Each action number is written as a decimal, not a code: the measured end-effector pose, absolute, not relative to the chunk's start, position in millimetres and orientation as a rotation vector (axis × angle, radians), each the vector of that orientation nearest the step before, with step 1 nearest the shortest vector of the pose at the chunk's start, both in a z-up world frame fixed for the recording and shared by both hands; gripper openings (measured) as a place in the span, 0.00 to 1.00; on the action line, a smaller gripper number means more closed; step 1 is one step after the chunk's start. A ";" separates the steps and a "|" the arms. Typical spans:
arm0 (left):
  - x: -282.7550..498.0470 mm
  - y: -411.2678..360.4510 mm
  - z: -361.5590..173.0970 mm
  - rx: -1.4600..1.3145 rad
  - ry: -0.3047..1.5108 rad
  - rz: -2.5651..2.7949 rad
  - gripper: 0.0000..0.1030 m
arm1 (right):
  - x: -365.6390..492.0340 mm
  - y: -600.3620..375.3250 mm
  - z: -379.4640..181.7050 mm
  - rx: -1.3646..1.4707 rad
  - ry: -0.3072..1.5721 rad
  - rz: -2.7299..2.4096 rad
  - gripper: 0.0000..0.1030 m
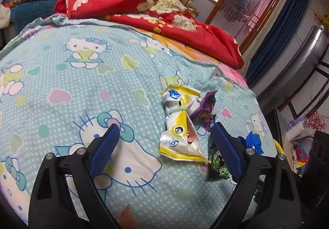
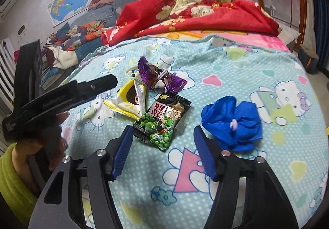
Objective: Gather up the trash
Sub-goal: 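Grasp the yellow-white wrapper with the left tool while the right grasps the green snack bag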
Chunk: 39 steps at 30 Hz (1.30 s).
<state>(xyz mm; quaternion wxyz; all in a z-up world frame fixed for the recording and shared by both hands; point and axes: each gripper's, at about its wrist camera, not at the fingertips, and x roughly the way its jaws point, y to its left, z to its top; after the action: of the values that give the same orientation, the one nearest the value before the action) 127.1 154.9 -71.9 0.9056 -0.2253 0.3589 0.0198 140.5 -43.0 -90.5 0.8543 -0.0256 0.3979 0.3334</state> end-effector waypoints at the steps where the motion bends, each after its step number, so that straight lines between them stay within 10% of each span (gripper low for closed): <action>1: 127.4 154.4 -73.6 -0.471 0.747 0.034 0.76 | 142.8 -41.3 -93.4 -0.052 0.844 0.700 0.54; 11: 131.2 147.1 -87.3 -0.488 0.792 -0.003 0.58 | 148.4 -40.8 -114.0 -0.003 0.908 0.730 0.09; 20: 132.0 146.1 -90.9 -0.496 0.809 0.002 0.23 | 129.3 -52.7 -106.1 0.007 0.872 0.758 0.06; 39: 109.0 138.9 -18.7 -0.413 0.582 0.041 0.21 | 111.4 -84.6 -73.7 0.013 0.762 0.732 0.06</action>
<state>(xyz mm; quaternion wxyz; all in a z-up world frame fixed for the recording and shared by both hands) 109.0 138.9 -18.8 0.9368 -0.2021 0.2850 0.0199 111.4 -84.6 -73.7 0.8636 0.0063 0.3635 0.3493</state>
